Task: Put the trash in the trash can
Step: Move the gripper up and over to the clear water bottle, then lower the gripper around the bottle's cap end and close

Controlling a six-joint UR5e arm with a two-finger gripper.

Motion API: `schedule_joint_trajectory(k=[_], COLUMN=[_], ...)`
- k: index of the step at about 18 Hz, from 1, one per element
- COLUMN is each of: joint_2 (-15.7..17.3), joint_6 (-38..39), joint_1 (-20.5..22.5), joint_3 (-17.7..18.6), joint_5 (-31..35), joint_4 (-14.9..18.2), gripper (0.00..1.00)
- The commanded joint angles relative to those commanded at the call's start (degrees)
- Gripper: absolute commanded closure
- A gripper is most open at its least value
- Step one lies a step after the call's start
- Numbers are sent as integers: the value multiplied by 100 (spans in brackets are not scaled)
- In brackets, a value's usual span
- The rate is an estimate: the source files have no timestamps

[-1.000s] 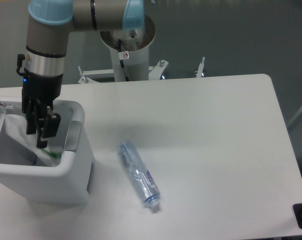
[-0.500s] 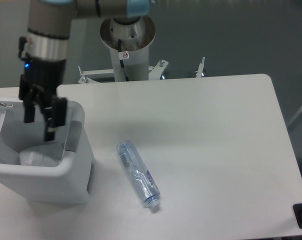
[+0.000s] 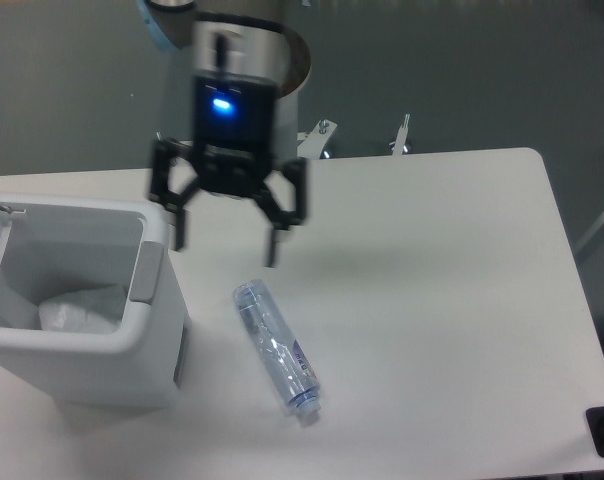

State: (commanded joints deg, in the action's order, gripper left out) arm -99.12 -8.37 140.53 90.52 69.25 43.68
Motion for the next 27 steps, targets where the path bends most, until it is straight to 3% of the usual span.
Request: schedule_joint_trajectory(k=[6,13,20,27], joint_2=[-1064,-1776,-2436,-2463], joint_6=[484,512,503,494], joint_1=[132,80,-192,-272], joint_3=[18,272,27,0], joint_5=[88,808,1063,1099], joint_4=[194,308,255,255], gripper=[0,0,0,0])
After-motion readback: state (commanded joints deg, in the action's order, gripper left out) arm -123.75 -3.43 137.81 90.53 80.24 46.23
